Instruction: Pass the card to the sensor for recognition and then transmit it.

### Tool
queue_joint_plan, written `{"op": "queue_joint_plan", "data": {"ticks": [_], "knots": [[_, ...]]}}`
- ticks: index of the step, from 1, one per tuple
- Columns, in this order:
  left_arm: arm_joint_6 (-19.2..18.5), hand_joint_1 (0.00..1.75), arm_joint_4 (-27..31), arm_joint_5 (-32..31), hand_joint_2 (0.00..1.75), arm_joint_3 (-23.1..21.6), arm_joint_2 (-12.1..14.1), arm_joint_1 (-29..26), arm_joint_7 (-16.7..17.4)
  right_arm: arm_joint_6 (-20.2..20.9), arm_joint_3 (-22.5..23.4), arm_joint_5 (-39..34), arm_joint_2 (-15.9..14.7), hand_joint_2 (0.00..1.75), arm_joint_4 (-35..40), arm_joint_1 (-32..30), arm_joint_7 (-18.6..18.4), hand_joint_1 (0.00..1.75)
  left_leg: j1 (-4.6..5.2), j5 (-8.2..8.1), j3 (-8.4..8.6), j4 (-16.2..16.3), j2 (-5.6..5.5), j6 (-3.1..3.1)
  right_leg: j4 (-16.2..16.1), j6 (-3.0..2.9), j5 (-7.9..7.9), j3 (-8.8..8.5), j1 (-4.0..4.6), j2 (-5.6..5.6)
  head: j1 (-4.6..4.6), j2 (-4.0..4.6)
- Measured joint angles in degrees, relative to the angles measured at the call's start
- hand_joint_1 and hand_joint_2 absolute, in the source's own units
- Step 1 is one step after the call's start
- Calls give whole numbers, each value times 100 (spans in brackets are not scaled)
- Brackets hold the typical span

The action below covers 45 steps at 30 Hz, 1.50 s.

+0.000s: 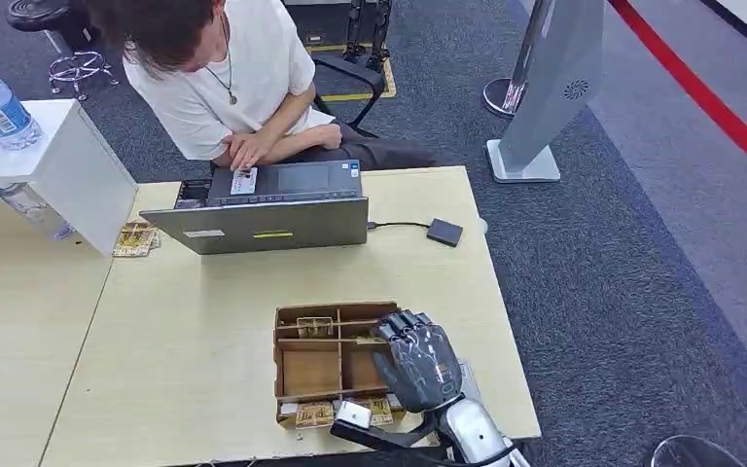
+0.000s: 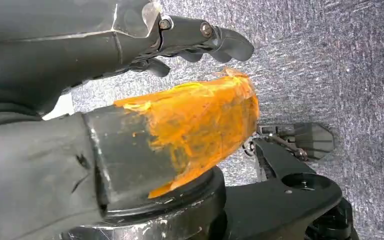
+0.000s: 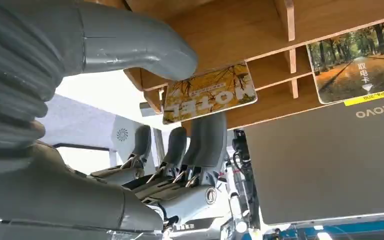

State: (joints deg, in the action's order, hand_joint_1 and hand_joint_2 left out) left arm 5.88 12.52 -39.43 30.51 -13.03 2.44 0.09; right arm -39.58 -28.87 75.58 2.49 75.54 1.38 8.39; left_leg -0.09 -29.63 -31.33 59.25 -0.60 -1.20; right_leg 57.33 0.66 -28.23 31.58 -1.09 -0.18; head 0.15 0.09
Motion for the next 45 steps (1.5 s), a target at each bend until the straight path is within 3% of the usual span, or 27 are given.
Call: {"op": "queue_joint_plan", "data": {"ticks": [5, 6, 10, 12, 15, 20, 26, 45], "knots": [[-31, 0, 0, -13, 0, 0, 0, 0, 0, 0, 0, -2, 0, 175, -76, 38, -11, 113, 0, 0, 0, 0, 0, 0, 0, 0, 0, 0, 0, 0, 0, 0], [-35, 0, 0, -13, 0, 0, 0, 0, 0, 0, -2, -2, 2, 175, -85, 40, -13, 131, 0, 0, 0, 0, 0, 0, 0, 0, 0, 0, 0, 0, 0, 0], [-39, 0, 0, -15, 0, 0, 0, 1, 0, 0, -2, -13, 17, 175, -133, 69, -17, 134, 0, 0, 0, 0, 0, 0, 0, 0, 0, 0, 0, 0, 0, 0], [-39, 0, 0, -15, 0, 0, 0, 1, 0, -2, -2, -13, 17, 175, -153, 94, -15, 154, 0, 0, 0, 0, 0, 0, 0, 0, 0, 0, 0, 0, 0, 0], [-46, 0, 0, -17, 0, 0, 0, 2, 0, -11, -4, -7, 22, 175, -188, 138, -17, 154, 0, 0, 0, 0, 0, 0, 0, 0, 0, 0, 0, 0, 0, 0], [-48, 0, 0, -50, 0, 0, 0, 2, 0, -11, -28, 11, 33, 175, -225, 207, -15, 175, 0, 0, 1, 0, 0, 0, 0, 0, 0, 0, 0, 0, 0, 0], [-48, 0, 0, -111, 0, 9, -2, 2, 0, -13, -37, 96, 92, 175, -24, 177, 247, 175, 0, 0, 1, 0, 0, 0, 0, 0, 0, 0, 0, 0, 0, 0], [-39, 0, 0, -227, 0, 142, -2, 3, -11, -15, 466, 2, 614, 175, 1720, -399, 1659, 175, 0, 0, 1, 0, 0, 0, 0, 0, 0, 0, 0, -1, 0, 0]]}}
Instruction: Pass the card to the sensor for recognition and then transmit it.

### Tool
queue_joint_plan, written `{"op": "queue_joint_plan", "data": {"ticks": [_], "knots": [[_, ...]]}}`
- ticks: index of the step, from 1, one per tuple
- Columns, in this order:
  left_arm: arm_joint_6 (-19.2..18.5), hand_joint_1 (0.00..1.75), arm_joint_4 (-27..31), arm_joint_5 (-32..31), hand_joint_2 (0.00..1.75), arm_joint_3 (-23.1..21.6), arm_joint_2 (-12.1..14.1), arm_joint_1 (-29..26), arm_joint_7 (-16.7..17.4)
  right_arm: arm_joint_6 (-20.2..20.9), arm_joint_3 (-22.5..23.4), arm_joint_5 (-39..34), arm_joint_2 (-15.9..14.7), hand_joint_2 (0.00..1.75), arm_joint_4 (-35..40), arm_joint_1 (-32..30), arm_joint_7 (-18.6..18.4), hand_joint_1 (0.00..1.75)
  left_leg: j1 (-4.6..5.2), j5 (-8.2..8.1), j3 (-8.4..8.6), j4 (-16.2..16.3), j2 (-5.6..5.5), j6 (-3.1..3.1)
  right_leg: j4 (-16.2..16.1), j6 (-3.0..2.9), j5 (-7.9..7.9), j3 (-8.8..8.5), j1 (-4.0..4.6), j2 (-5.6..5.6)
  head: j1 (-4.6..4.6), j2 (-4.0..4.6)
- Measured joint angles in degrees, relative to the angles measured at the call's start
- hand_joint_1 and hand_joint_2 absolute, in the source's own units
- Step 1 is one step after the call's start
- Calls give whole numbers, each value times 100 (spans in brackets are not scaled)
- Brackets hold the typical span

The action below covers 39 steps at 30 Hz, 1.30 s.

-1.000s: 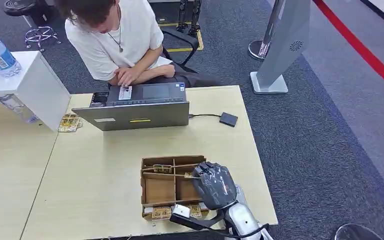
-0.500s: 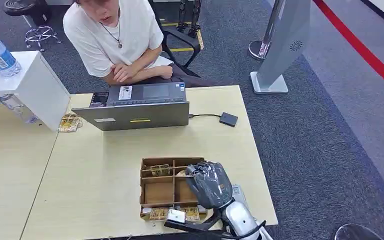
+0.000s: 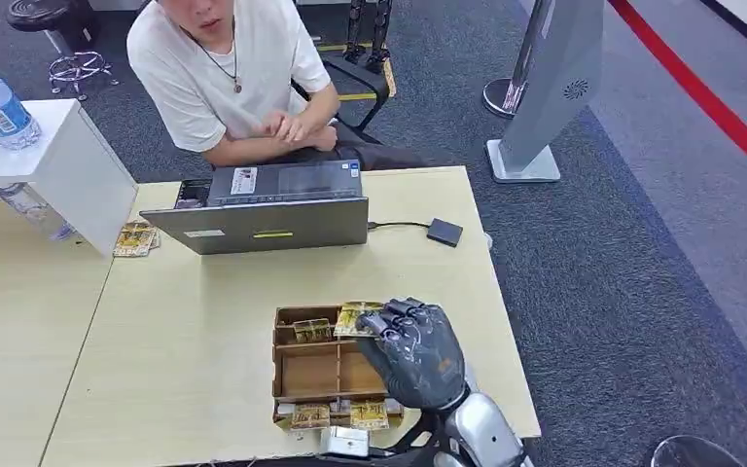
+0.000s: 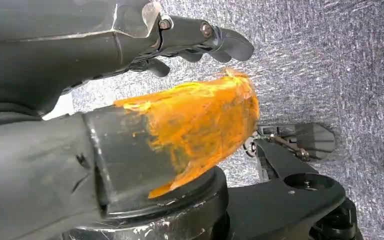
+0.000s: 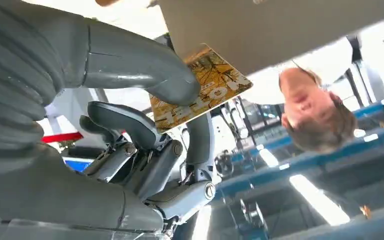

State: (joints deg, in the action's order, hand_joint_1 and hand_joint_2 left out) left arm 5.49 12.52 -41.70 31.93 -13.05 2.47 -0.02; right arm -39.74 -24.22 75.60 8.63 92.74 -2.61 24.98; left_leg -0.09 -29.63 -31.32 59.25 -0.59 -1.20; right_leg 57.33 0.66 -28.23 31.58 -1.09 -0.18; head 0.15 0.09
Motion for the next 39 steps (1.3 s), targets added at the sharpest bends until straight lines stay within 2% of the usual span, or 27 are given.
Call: {"op": "queue_joint_plan", "data": {"ticks": [8, 14, 19, 27, 28, 29, 36, 37, 39], "knots": [[2, 0, 0, -72, 0, 33, 0, 2, 0, 2, 199, -151, 247, 175, 282, -64, 339, 175, 0, 0, 0, 0, 0, 0, 0, 0, 0, 0, 0, 0, 0, 0], [0, 0, 0, -118, 0, 52, -2, 2, -7, 4, 400, -208, 453, 175, 295, 37, 363, 175, 0, 0, 0, 0, 0, 0, 0, 0, 0, -1, 0, 0, 0, 0], [0, 0, 0, -179, 0, 98, -4, 12, -9, 7, 557, -142, 549, 175, 223, 189, 244, 175, 0, 0, -1, 0, 0, 0, 0, 0, 0, -2, 0, 0, -2, 0], [-22, 0, 0, -269, 0, 101, -50, 14, -11, 7, 601, 101, 562, 175, -143, 476, -280, 175, 0, 0, -1, 0, 0, 0, 1, 0, 0, -1, 0, 0, 0, 0], [-26, 0, 0, -271, 0, 101, -55, 15, -11, 7, 599, 125, 559, 175, -208, 516, -376, 145, 0, 0, -1, 0, 0, 0, 1, 0, 0, -1, 0, 0, 0, 0], [-26, 0, 0, -275, 0, 101, -57, 15, -11, 7, 592, 153, 562, 175, -263, 551, -464, 7, 0, 1, -1, 0, 0, 0, 1, 0, 0, -1, 0, 0, 0, 0], [-28, 0, 0, -278, 0, 101, -57, 15, -11, 7, 588, 155, 559, 175, -280, 565, -490, 7, 0, 1, -1, 0, 0, 0, 1, 0, 0, -1, 0, 0, 0, 0], [-31, 0, 0, -286, 0, 101, -59, 15, -11, 7, 575, 168, 559, 175, -344, 611, -591, 0, 0, 1, 0, 0, 0, 0, 1, 0, 0, -1, 0, 0, 0, 0], [-33, 0, 0, -286, 0, 101, -63, 16, -15, 7, 557, 168, 561, 175, -450, 694, -702, 0, 0, 1, 0, 0, 0, 0, 1, 0, 0, -1, 0, 0, 0, 0]]}}
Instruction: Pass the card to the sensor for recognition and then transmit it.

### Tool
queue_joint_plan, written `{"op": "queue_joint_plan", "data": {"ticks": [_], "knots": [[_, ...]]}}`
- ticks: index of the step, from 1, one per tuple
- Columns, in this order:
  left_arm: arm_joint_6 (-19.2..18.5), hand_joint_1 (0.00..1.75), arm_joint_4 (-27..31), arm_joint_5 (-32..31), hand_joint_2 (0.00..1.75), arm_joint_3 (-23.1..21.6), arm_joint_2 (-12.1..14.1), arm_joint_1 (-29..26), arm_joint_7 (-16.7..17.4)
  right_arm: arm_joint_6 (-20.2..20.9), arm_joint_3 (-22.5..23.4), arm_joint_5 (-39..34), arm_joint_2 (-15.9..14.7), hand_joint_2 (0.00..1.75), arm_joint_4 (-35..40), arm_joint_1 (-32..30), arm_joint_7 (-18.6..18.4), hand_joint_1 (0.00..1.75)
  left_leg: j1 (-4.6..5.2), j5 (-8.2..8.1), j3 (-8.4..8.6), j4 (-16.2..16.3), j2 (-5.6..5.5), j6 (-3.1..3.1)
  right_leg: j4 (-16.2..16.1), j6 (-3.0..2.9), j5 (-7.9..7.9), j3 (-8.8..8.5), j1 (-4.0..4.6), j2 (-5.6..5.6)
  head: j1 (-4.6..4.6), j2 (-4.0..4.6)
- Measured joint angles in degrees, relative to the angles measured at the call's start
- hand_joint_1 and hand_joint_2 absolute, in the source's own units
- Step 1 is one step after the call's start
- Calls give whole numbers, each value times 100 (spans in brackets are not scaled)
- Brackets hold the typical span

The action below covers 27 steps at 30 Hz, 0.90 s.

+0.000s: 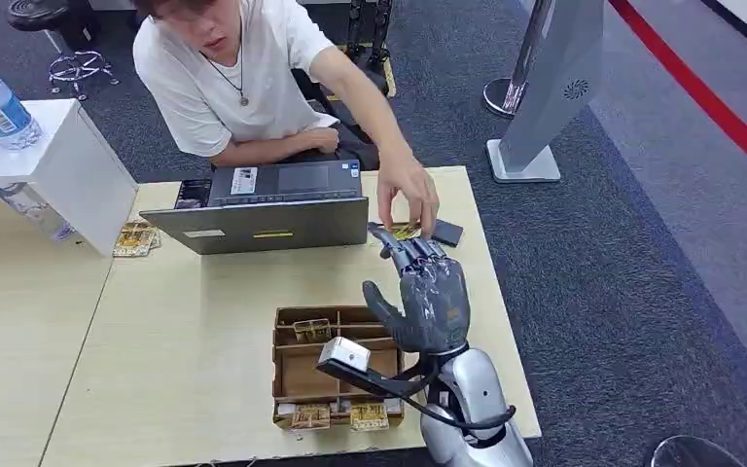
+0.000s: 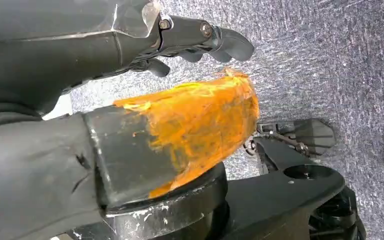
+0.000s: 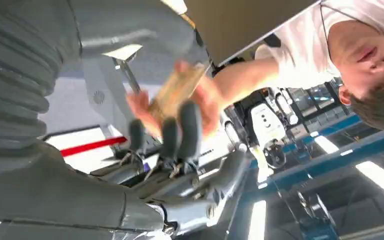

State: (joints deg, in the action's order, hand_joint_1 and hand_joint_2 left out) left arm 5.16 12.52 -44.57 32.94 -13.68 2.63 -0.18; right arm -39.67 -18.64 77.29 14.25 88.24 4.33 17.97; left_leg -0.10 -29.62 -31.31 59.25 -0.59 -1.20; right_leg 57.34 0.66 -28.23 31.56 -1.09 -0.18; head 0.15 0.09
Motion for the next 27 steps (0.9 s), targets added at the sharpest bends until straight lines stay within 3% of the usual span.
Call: {"op": "queue_joint_plan", "data": {"ticks": [1, 2, 14, 27], "knots": [[0, 0, 0, -2, 0, 11, -9, 0, -7, 0, -44, -94, -2, 175, -97, 64, -112, 0, 0, 1, 0, 0, 0, -1, 0, 0, 0, 0, 0, 0, 0, 0], [0, 0, 0, -9, 0, 37, -20, 2, -24, 0, -79, -219, -2, 0, -169, 93, -175, 0, 0, 1, -1, 0, 0, -1, 0, 0, 0, 0, 0, 0, 0, 0], [11, 0, 0, -70, 0, 183, -22, 10, -55, -2, -86, -1018, -37, 0, -230, 3, 67, 0, 0, 1, 1, 0, 0, -1, 0, 0, 0, 1, 0, 0, 0, 0], [74, 0, 0, -85, 0, 417, -20, 17, -142, -2, 721, -2318, -116, 0, -195, -452, 435, 0, 1, 1, 0, 1, -1, -1, -1, 0, 0, 1, 0, 1, 0, 0]]}}
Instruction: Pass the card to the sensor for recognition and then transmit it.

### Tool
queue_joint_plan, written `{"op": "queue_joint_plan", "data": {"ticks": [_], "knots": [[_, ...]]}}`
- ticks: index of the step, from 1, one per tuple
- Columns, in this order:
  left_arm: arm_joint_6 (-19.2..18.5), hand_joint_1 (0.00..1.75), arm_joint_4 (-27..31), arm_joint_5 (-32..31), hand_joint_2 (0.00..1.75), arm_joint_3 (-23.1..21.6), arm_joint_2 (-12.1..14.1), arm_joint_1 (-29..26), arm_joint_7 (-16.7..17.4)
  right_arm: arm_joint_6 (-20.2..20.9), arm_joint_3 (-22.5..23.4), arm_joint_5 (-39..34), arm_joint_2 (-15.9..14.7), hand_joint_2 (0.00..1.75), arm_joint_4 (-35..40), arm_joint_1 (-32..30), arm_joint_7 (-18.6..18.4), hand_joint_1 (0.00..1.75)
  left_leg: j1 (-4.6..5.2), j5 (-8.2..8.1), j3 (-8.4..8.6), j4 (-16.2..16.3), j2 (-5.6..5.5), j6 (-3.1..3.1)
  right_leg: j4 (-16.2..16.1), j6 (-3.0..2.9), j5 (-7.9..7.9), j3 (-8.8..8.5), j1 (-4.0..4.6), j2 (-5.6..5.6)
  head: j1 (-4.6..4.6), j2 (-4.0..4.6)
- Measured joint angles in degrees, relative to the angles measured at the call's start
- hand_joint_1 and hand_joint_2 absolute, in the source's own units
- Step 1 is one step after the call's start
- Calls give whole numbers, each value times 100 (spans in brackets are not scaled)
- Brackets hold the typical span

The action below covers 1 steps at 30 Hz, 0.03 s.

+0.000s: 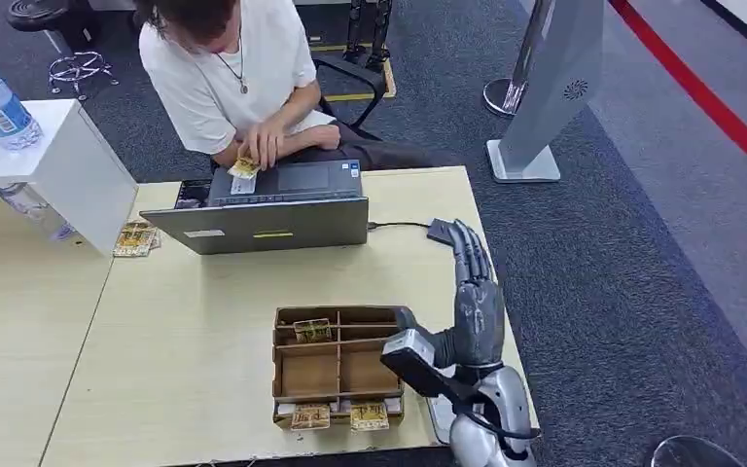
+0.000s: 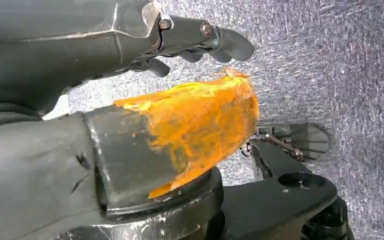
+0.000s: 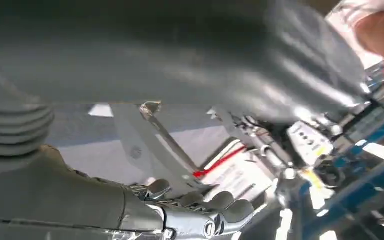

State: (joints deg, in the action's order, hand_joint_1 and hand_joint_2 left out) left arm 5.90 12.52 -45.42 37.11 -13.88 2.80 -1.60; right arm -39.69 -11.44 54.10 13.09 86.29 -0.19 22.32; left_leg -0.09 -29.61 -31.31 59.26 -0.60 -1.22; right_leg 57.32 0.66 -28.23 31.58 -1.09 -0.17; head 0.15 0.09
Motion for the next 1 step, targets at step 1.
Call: {"op": "queue_joint_plan", "data": {"ticks": [1], "knots": [[13, 0, 0, 0, 0, 18, 0, 0, -7, 0, 84, -75, -4, 0, 0, -42, 20, 0, 0, 0, 0, 0, 0, 0, 0, 0, 0, 0, 0, 0, 0, 0]]}}
